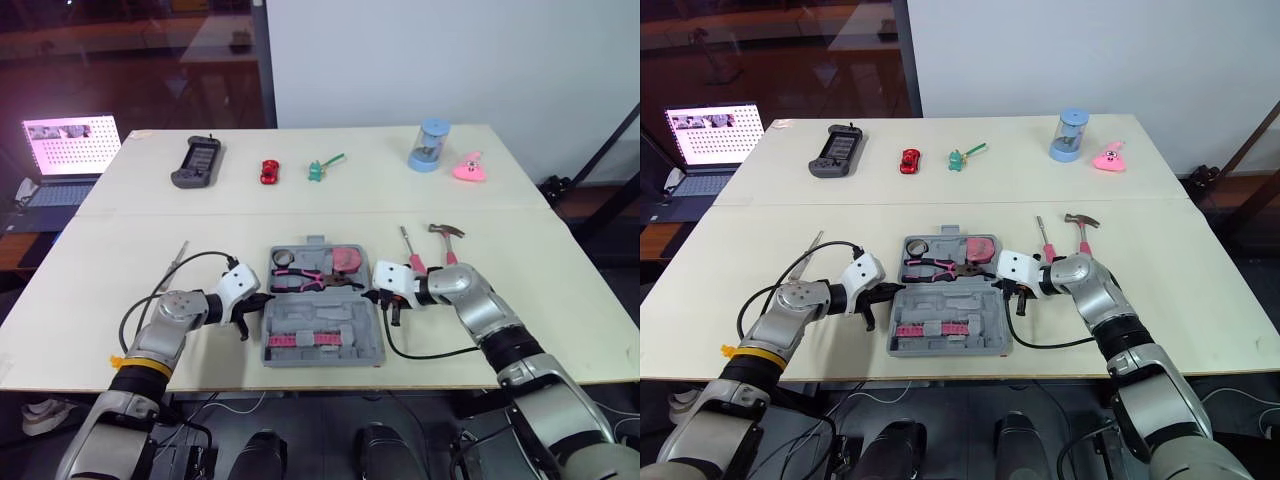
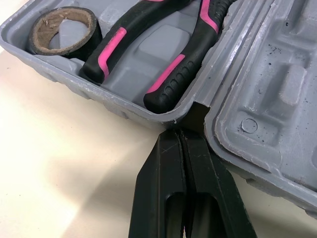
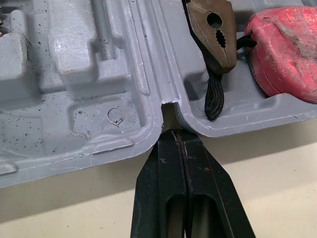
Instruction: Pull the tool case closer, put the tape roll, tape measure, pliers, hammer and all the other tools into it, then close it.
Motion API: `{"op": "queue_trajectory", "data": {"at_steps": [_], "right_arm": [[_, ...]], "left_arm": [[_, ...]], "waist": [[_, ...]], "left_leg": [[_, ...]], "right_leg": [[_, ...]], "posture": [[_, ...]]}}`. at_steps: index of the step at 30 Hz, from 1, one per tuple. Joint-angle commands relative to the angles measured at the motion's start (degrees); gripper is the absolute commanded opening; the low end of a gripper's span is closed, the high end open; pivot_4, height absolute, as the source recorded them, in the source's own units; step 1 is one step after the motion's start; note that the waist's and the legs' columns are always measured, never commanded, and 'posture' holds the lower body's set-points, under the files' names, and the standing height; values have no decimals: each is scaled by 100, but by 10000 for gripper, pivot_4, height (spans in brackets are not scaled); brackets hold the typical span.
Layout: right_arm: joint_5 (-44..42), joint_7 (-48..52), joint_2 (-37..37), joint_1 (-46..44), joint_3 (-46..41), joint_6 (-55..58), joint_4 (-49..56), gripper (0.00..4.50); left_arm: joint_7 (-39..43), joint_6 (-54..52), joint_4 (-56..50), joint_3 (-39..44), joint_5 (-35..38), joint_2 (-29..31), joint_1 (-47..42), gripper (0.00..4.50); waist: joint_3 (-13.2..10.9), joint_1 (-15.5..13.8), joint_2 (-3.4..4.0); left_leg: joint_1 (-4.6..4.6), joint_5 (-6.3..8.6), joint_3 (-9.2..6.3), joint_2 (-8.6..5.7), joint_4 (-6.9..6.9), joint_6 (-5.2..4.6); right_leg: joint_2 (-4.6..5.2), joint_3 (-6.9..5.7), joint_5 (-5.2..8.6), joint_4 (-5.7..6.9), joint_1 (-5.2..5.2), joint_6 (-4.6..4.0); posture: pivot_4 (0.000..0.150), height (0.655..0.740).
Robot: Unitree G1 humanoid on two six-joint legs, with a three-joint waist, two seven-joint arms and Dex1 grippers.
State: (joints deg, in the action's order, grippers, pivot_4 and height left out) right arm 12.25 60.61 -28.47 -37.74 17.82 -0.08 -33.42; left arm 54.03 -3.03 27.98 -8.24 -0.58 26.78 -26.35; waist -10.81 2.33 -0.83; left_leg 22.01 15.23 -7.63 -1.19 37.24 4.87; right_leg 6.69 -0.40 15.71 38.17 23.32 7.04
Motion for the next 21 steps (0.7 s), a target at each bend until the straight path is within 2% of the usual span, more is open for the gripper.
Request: {"op": "queue_trajectory", "data": {"at_steps": [1,4,8,14,21], "right_arm": [[139,-11,129,7,242,-3,-195,0],[107,-22,103,15,193,-44,-219,0],[89,74,-276,88,63,-295,-303,0],[-445,320,-716,327,-401,-246,84,0],[-1921,660,-1181,1367,-1545,901,2117,0]], "left_arm": [[11,134,-109,-95,33,-118,-124,306],[-112,203,-40,-10,5,-48,-143,306],[-363,443,386,302,16,269,-214,306],[-53,465,310,679,484,622,39,306],[488,-191,-1159,1556,1703,923,1344,306]], "waist": [[0,1,0],[0,-1,0],[0,-2,1],[0,-22,1],[-5,27,6]], "left_leg": [[-1,0,0,0,0,0],[-3,0,0,0,0,0],[-5,0,0,0,0,0],[5,0,0,-2,-4,-1],[30,1,-1,1,-5,-2]], "right_leg": [[0,0,0,0,-1,0],[0,0,0,0,-2,0],[0,0,0,0,-4,0],[3,0,0,-6,3,1],[3,0,0,-2,32,0]], "posture": [[1500,6902],[1500,6902],[1500,6902],[1500,6902],[1500,6902]]}}
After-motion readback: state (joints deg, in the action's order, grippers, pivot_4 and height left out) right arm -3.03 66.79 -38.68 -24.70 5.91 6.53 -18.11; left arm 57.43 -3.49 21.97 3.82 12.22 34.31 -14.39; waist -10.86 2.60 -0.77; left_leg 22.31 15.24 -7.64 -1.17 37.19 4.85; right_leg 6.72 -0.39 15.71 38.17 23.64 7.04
